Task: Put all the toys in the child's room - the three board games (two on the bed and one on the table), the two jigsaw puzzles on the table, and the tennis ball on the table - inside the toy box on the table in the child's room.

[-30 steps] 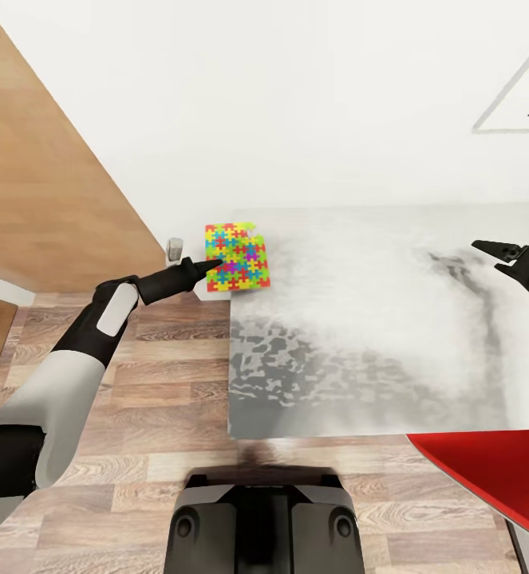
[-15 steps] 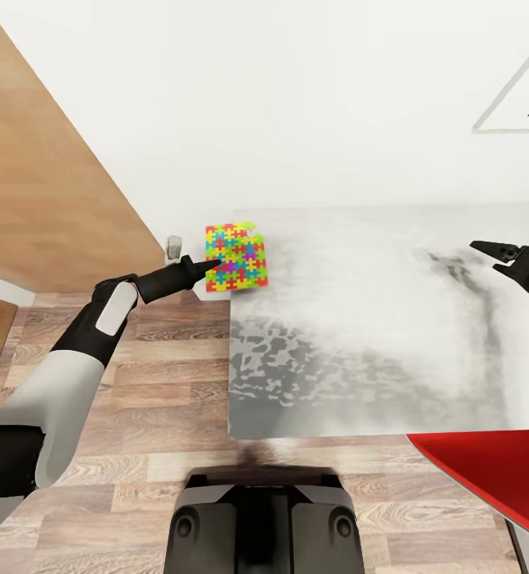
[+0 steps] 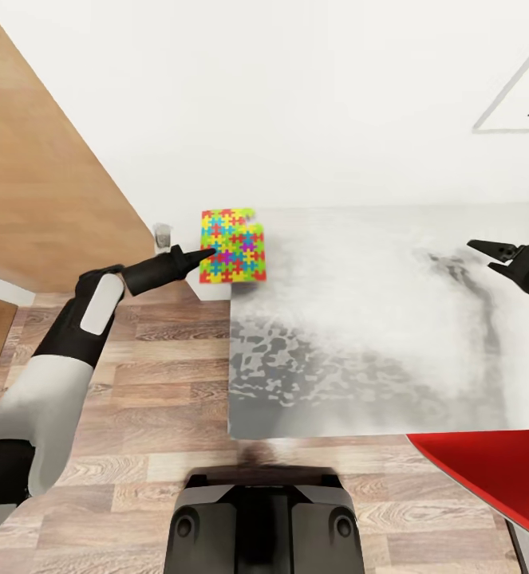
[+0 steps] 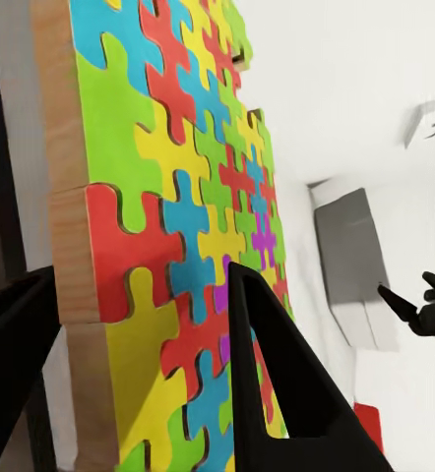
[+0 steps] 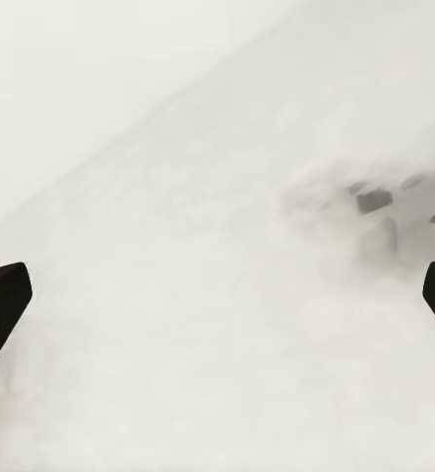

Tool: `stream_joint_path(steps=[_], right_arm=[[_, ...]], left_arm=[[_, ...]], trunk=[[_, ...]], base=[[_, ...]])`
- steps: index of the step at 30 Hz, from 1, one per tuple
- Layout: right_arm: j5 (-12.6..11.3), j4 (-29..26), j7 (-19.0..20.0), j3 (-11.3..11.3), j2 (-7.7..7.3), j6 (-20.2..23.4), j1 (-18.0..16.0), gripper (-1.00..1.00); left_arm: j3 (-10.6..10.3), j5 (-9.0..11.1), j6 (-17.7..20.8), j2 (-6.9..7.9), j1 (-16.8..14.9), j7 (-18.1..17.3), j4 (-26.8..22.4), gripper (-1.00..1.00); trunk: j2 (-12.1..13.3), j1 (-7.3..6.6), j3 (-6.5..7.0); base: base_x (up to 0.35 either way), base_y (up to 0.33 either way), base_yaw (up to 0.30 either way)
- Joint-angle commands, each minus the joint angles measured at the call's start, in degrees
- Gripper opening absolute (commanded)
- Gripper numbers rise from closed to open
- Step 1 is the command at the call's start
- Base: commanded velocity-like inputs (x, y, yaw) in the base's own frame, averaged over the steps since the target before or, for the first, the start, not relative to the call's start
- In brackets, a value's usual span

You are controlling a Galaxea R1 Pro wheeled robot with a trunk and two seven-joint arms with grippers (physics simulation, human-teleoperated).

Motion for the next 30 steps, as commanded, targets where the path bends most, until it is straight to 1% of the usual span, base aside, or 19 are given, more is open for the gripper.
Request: stream_joint_path(steps=[1,4,5,9,15,19,22,24,25,26,30], right_arm=[[-0.31,-0.02,-0.29,-0.04,-0.01,0.26,-0.05,1.0],[-0.31,-0.02,1.54,0.23,0.01,0.26,-0.04,1.0],[-0.31,-0.02,1.54,0.23,0.01,0.26,-0.04,1.0],[-0.31,-0.02,2.76,0.88,0.02,0.26,-0.05,1.0],[-0.31,-0.02,3.25,1.43,0.02,0.26,-0.04,1.0],[-0.31,-0.02,3.44,1.72,0.02,0.26,-0.07,1.0],[-0.31,-0.02,3.59,2.07,0.02,0.26,-0.1,1.0],[-0.31,-0.02,3.66,2.51,0.02,0.26,-0.11,1.0],[-0.31,-0.02,3.68,2.76,0.02,0.26,-0.13,1.0],[-0.31,-0.02,3.68,2.76,0.02,0.26,-0.13,1.0],[-0.21,-0.07,3.78,3.51,-0.02,0.26,-0.26,1.0]], left_arm=[[-0.09,0.21,0.28,0.05,-0.02,0.03,-0.03,-1.0],[1.24,0.25,1.78,0.06,1.49,0.06,-3.78,-1.0],[1.24,0.25,1.78,0.06,1.49,0.06,-3.78,-1.0],[2.61,0.28,2.94,0.09,2.86,0.09,-7.28,-1.0],[3.62,0.34,4.07,0.11,3.62,0.1,-8.82,-1.0],[4.1,1.05,4.56,0.11,4.26,0.1,-9.57,-1.0],[4.22,2.83,4.83,0.02,5.47,0.2,-11.28,-1.0],[4.23,4.04,4.93,-0.11,6.83,0.54,-13.45,-1.0],[4.24,4.52,4.97,-0.22,7.71,0.93,-14.86,-1.0],[4.24,4.52,4.97,-0.22,7.71,0.93,-14.86,-1.0],[4.3,6.33,5.55,-0.56,11.41,3.44,-22.08,-1.0]], trunk=[[-0.09,0.04,-0.07],[-0.09,0.04,-0.07],[-0.09,0.04,-0.07],[-0.09,0.04,-0.07],[-0.09,0.04,-0.07],[-0.09,0.04,-0.07],[-0.09,0.04,-0.07],[-0.09,0.04,-0.07],[-0.09,0.04,-0.07],[-0.09,0.04,-0.07],[-0.09,0.04,-0.07]], base=[[0.0,0.0,0.0],[0.0,0.0,0.0],[0.0,0.0,0.0],[0.0,0.0,0.0],[0.0,0.0,0.0],[0.0,0.0,0.0],[0.0,0.0,0.0],[0.0,0.0,0.0],[0.0,0.0,0.0],[0.0,0.0,0.0],[0.0,0.0,0.0]])
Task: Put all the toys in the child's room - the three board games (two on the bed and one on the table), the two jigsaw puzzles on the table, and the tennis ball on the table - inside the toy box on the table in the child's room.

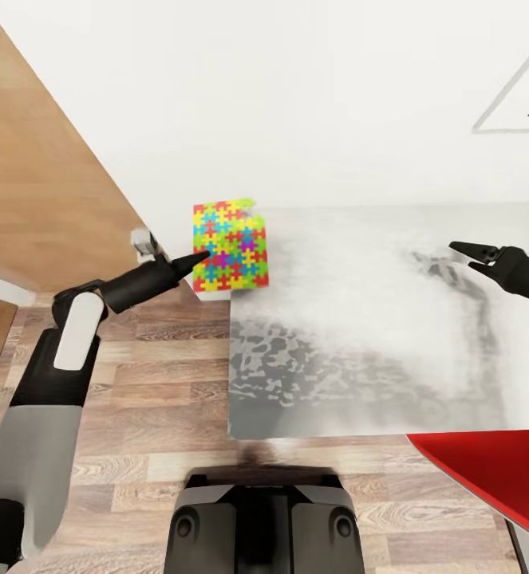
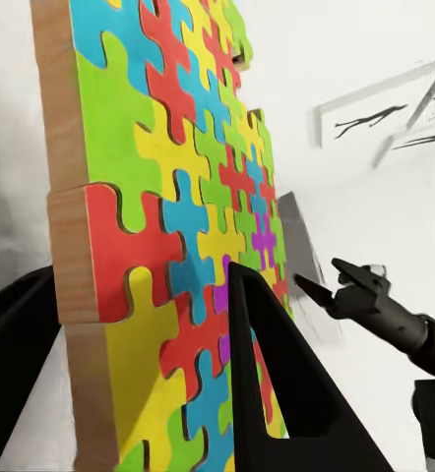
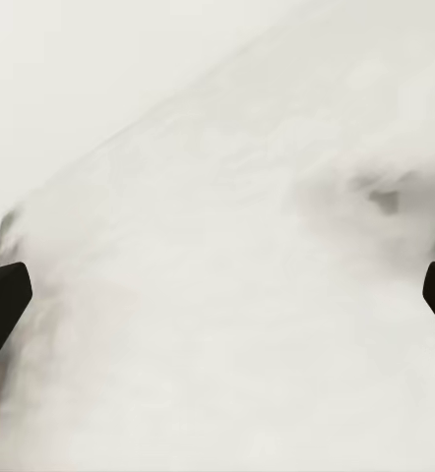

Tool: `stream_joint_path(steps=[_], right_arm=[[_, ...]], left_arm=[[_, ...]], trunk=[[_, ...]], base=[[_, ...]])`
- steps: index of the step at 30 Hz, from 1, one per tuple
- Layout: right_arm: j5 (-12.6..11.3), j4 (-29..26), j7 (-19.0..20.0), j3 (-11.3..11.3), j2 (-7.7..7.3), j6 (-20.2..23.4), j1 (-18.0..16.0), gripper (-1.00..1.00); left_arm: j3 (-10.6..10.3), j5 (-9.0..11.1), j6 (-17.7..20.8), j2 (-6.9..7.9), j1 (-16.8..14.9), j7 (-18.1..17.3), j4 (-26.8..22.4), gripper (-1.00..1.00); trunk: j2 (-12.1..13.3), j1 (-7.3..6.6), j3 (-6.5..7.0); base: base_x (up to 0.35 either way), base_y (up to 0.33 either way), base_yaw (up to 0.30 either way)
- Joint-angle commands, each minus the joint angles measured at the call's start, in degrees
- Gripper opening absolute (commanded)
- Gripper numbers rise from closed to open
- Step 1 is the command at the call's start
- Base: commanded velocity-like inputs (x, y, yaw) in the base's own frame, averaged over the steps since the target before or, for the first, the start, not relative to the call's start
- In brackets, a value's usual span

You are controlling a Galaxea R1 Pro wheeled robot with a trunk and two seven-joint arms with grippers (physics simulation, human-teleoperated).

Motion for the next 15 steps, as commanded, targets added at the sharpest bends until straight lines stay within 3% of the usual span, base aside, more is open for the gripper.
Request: stream_joint_path(steps=[1,6,12,13,15], right_arm=[[0.08,-0.02,0.11,0.06,-0.01,0.28,-0.11,1.0],[0.05,-0.03,0.13,0.26,-0.05,0.28,-0.27,1.0],[-0.01,-0.05,0.15,0.95,-0.52,0.28,-0.52,1.0],[-0.01,-0.05,0.15,0.95,-0.52,0.28,-0.52,1.0],[-0.02,-0.05,0.16,1.4,-0.55,0.28,-0.46,1.0]], left_arm=[[0.05,0.46,0.77,-0.1,0.79,0.58,-1.84,-1.0],[0.13,2.65,3.58,-0.64,2.24,3.71,-5.51,-1.0],[0.17,8.51,7.06,-3.75,3.29,15.68,-9.26,-1.0],[0.17,8.51,7.06,-3.75,3.29,15.68,-9.26,-1.0],[0.07,10.92,7.57,-4.53,3.41,19.23,-9.98,-1.0]], trunk=[[-0.09,0.04,-0.06],[-0.09,0.04,-0.06],[-0.09,0.04,0.05],[-0.09,0.04,0.09],[-0.09,0.04,0.21]], base=[[0.0,0.0,0.0],[0.0,0.0,0.0],[0.0,0.0,0.0],[0.0,0.0,0.0],[0.0,0.0,-0.002]])
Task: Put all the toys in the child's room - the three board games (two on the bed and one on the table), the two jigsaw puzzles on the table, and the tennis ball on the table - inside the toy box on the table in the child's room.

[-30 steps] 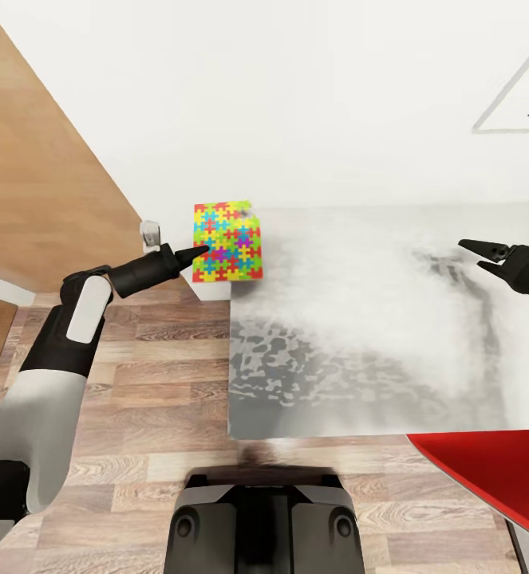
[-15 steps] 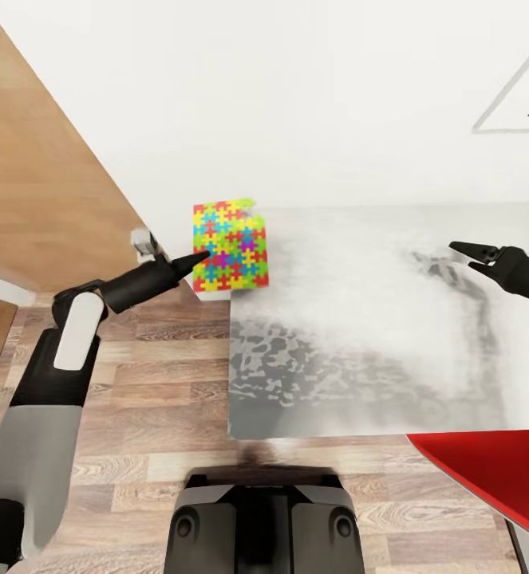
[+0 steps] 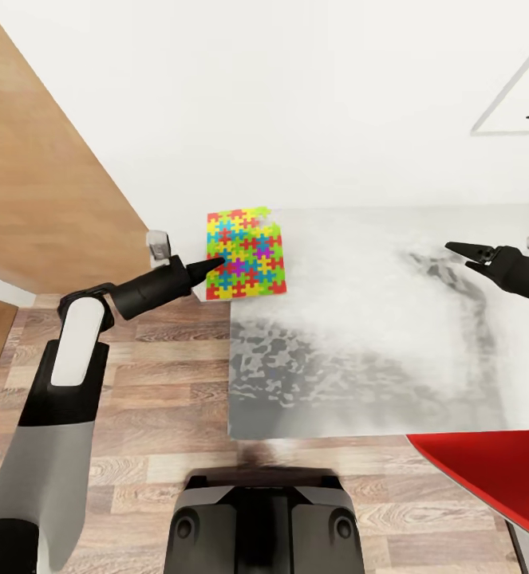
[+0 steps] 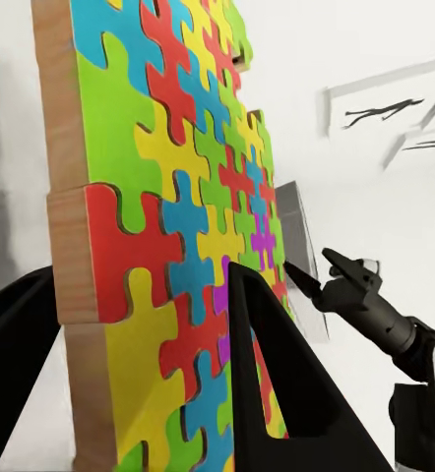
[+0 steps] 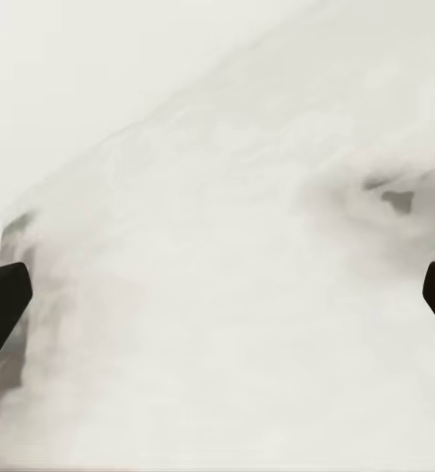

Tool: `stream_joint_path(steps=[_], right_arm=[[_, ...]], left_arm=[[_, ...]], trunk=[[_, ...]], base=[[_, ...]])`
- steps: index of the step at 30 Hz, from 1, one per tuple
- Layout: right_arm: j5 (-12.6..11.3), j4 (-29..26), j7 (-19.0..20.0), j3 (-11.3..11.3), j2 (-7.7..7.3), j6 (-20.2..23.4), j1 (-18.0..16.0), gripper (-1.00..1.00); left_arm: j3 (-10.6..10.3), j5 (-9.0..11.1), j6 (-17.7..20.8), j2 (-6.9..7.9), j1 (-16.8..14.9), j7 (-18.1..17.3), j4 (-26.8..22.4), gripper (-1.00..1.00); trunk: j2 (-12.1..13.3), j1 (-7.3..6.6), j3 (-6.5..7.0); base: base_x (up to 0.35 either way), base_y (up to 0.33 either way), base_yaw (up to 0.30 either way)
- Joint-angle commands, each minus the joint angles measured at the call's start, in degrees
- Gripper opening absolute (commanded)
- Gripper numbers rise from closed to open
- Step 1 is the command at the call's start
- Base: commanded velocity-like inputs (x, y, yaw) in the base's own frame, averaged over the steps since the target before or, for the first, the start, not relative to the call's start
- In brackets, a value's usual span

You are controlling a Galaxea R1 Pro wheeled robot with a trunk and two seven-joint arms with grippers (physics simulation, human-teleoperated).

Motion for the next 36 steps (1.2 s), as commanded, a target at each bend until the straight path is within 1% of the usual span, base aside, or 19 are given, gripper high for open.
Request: stream_joint_path(steps=[1,2,3,5,7,8,9,11,13,20,25,26,36], right_arm=[[0.08,-0.01,0.08,0.29,0.08,0.27,0.01,1.0],[0.08,-0.01,0.08,0.72,0.18,0.27,0.07,1.0],[0.08,-0.01,0.08,0.72,0.18,0.27,0.07,1.0],[0.11,-0.01,0.09,2.02,0.32,0.27,0.2,1.0],[0.16,-0.01,0.09,3.63,0.42,0.27,0.24,1.0],[0.17,-0.01,0.07,4.4,0.45,0.27,0.21,1.0],[0.17,-0.01,0.07,4.4,0.45,0.27,0.21,1.0],[0.21,-0.01,0.03,5.94,0.51,0.27,0.0,1.0],[0.22,-0.01,0.02,6.53,0.54,0.27,-0.15,1.0],[0.24,-0.01,0.0,7.39,0.48,0.27,-1.18,1.0],[0.24,-0.01,0.05,7.51,-0.58,0.27,-2.49,1.0],[0.24,-0.01,0.07,7.54,-1.16,0.27,-3.75,1.0],[0.18,-0.02,0.06,7.58,-1.76,0.27,-6.47,1.0]], left_arm=[[-0.02,0.55,0.41,-0.3,0.01,0.99,-0.4,-1.0],[-0.13,1.36,0.56,-0.52,0.06,2.17,-0.8,-1.0],[-0.13,1.36,0.56,-0.52,0.06,2.17,-0.8,-1.0],[-0.57,2.49,0.8,-0.74,0.15,3.87,-1.72,-1.0],[-1.21,3.21,0.93,-0.78,0.27,4.98,-2.73,-1.0],[-1.49,3.45,0.95,-0.78,0.36,5.37,-3.28,-1.0],[-1.49,3.45,0.95,-0.78,0.36,5.37,-3.28,-1.0],[-2.08,3.92,1.0,-0.79,0.56,6.14,-4.53,-1.0],[-2.28,4.09,1.02,-0.77,0.64,6.43,-5.03,-1.0],[-2.36,4.35,1.06,-0.61,0.77,6.86,-5.92,-1.0],[-2.52,4.39,1.01,-0.65,0.78,6.92,-6.1,-1.0],[-2.57,4.4,0.99,-0.68,0.8,6.93,-6.16,-1.0],[-2.32,4.4,0.94,-0.65,0.84,6.72,-6.21,-1.0]], trunk=[[-0.09,0.04,0.01],[-0.09,0.04,0.08],[-0.09,0.04,0.15],[-0.09,0.04,0.31],[-0.09,0.04,0.48],[-0.09,0.04,0.56],[-0.09,0.04,0.65],[-0.09,0.04,0.83],[-0.09,0.04,1.01],[-0.09,0.04,1.65],[-0.09,0.04,2.11],[-0.09,0.04,2.2],[-0.09,0.04,3.12]], base=[[0.0,0.0,-0.012],[0.0,0.0,-0.023],[0.0,0.0,-0.023],[0.0,0.0,-0.036],[0.0,0.0,-0.049],[0.0,0.0,-0.055],[0.0,0.0,-0.055],[-0.003,0.0,-0.061],[-0.036,-0.003,-0.066],[-0.175,-0.072,-0.07],[-0.203,-0.103,-0.07],[-0.056,-0.029,-0.035],[-0.023,-0.012,-0.014]])
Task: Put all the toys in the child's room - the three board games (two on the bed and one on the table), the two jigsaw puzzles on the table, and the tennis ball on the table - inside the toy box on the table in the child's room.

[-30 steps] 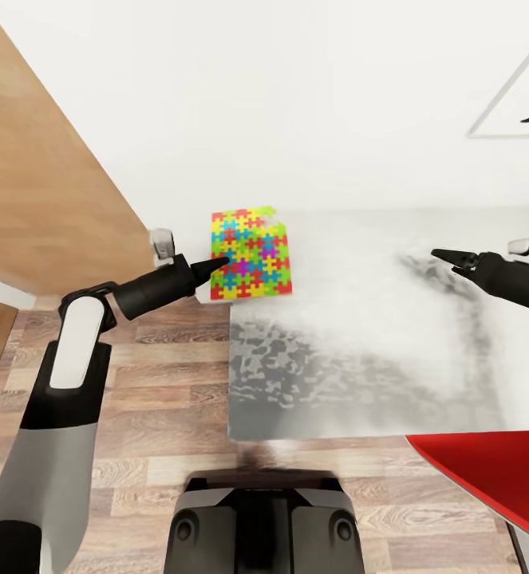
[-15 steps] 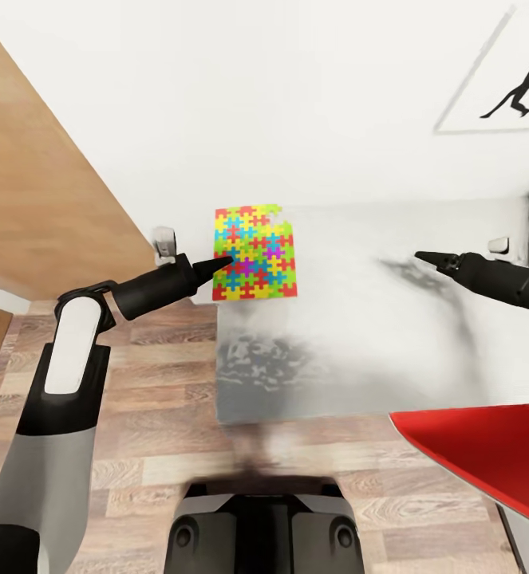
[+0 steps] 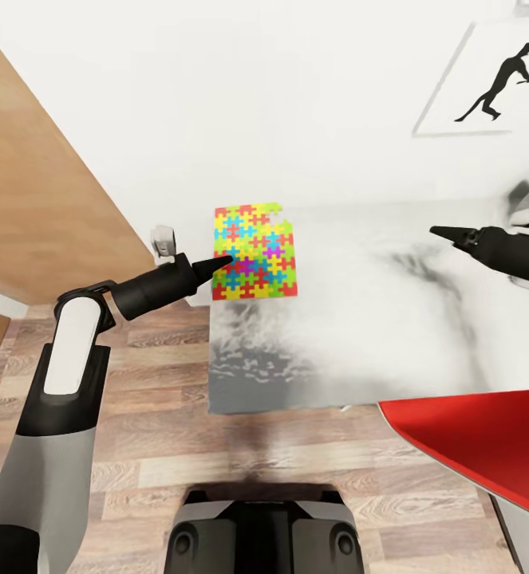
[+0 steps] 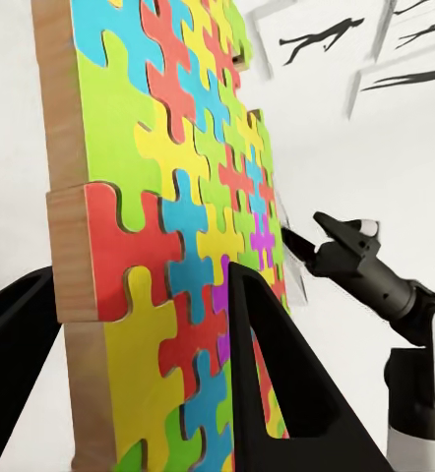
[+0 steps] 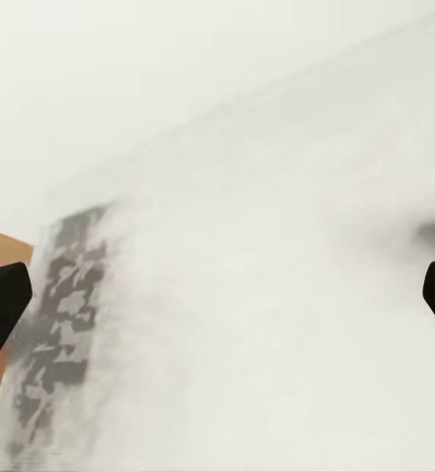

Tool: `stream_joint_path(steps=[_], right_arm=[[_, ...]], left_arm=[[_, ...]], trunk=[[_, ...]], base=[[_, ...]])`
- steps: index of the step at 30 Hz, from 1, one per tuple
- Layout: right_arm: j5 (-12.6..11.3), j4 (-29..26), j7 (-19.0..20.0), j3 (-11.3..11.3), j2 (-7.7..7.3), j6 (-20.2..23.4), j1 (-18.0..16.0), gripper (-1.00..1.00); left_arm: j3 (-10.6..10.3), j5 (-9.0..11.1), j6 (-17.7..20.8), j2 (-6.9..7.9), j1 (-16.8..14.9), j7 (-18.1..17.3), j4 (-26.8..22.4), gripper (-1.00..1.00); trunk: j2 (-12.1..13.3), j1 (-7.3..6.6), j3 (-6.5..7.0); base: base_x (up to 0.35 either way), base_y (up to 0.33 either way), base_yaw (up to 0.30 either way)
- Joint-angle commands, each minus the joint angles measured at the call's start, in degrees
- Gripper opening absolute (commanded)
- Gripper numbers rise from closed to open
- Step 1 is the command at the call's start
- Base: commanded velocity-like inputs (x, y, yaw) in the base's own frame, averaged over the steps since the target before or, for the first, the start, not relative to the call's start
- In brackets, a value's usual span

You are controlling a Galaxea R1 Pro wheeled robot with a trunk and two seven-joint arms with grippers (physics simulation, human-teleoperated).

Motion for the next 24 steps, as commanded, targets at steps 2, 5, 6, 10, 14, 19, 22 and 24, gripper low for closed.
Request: stream_joint_path(steps=[2,5,6,10,14,19,22,24], right_arm=[[0.06,0.0,0.07,0.04,-0.05,0.27,-1.14,1.0],[-0.02,0.0,0.03,0.28,-0.23,0.27,-6.19,1.0],[-0.04,0.0,0.03,0.34,-0.28,0.27,-7.05,1.0],[-0.12,0.0,0.02,0.4,-0.95,0.27,-9.56,1.0],[-0.2,0.0,0.02,0.53,-2.19,0.27,-11.52,1.0],[-0.19,0.0,0.02,1.92,-2.77,0.27,-11.96,1.0],[-0.2,0.0,0.02,2.26,-2.97,0.27,-12.06,1.0],[-0.2,0.0,0.02,2.32,-3.02,0.27,-12.08,1.0]], left_arm=[[0.05,-0.61,0.06,0.04,-0.03,-0.66,0.01,-1.0],[0.13,-0.61,0.01,0.01,-0.01,-0.81,0.0,-1.0],[0.16,-0.61,0.0,0.0,-0.01,-0.8,0.0,-1.0],[0.29,-0.58,-0.03,0.05,-0.01,-0.91,0.0,-1.0],[1.33,-0.21,0.02,0.1,0.0,-1.02,0.09,-1.0],[3.34,0.13,0.2,0.16,0.31,-1.05,0.44,-1.0],[3.75,0.24,0.2,0.2,0.44,-1.16,0.33,-1.0],[3.77,0.26,0.2,0.2,0.48,-1.19,0.28,-1.0]], trunk=[[-0.08,0.04,0.12],[-0.08,0.04,0.4],[-0.08,0.04,0.49],[-0.08,0.04,0.86],[-0.08,0.04,1.23],[-0.08,0.04,1.69],[-0.08,0.04,1.97],[-0.08,0.04,2.15]], base=[[-0.007,-0.003,-0.004],[-0.003,-0.002,-0.002],[-0.001,-0.001,-0.001],[0.0,0.0,0.0],[0.0,0.0,0.0],[0.0,0.0,0.0],[0.0,0.0,0.0],[0.0,0.0,0.0]])
